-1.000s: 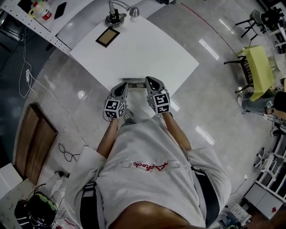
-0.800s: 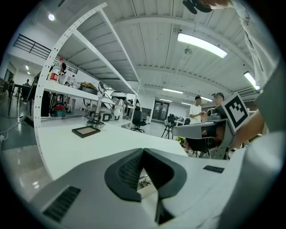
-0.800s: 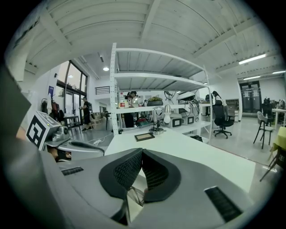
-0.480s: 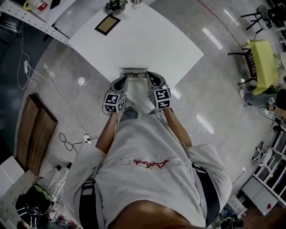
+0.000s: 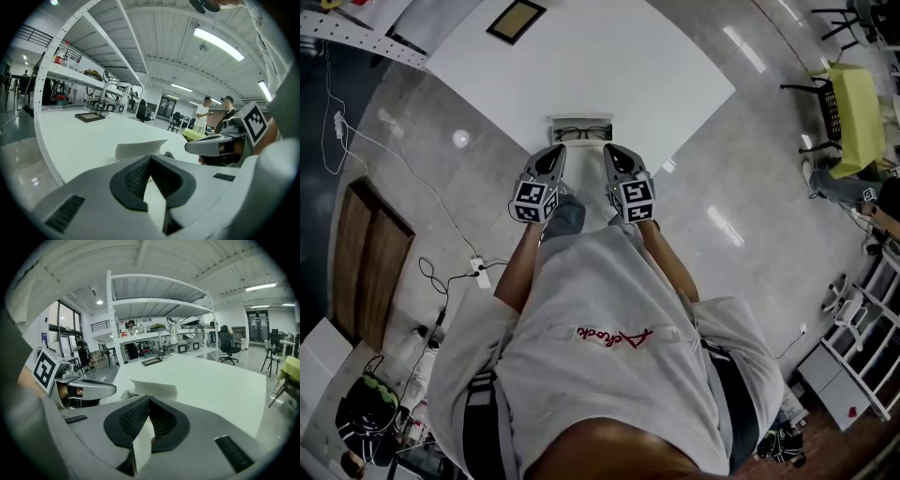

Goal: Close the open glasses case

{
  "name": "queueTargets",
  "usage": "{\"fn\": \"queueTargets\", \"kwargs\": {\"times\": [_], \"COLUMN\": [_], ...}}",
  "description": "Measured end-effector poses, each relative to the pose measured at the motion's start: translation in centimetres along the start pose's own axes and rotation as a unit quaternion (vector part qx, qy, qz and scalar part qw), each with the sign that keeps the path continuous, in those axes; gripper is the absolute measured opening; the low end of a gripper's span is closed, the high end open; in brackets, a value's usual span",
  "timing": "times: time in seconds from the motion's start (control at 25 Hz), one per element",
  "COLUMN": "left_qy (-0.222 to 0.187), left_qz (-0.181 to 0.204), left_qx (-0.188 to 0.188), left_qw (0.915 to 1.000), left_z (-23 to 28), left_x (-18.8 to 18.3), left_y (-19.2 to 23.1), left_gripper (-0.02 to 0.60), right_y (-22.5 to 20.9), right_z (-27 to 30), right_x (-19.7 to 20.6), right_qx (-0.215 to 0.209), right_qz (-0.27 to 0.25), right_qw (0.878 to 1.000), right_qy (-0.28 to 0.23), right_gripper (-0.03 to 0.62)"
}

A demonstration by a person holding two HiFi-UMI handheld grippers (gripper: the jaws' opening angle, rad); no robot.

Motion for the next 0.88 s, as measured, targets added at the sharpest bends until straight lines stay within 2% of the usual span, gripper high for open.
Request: {"fn": "queueTargets", "kwargs": {"times": [0.32, 0.72, 0.88], "left_qy": [-0.004, -0.006, -0.010], "left_qz": [-0.011, -0.020, -0.020], "left_qx": [-0.002, -0.014, -0.010], "left_qw": [0.9999, 0.9997, 0.9997], "left_z": [0.2, -0.9, -1.0], "left_x": [0.1, 0.9, 0.9], "left_y": [-0.2, 0.1, -0.2], "left_gripper": [0.020, 0.020, 0.020], "right_y": [1.1, 0.1, 0.1], "right_z": [0.1, 4.5, 5.8], "right_x": [1.8, -1.4, -1.5], "right_qx": [-0.007, -0.022, -0.028], "right_qz": [-0.002, -0.029, -0.046], "right_qw": [1.000, 0.999, 0.998], "right_qy": [0.025, 0.013, 0.026], "right_gripper": [0.014, 0.014, 0.014]}}
Point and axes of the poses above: the fingertips, and each gripper's own axes: z forward along the fingers, y to its left, x out of its underside, the point moved 5 cm from there along -z, backward along the fingers, and after that the axes turned 3 degrees about -z, right-handed, at the moved point
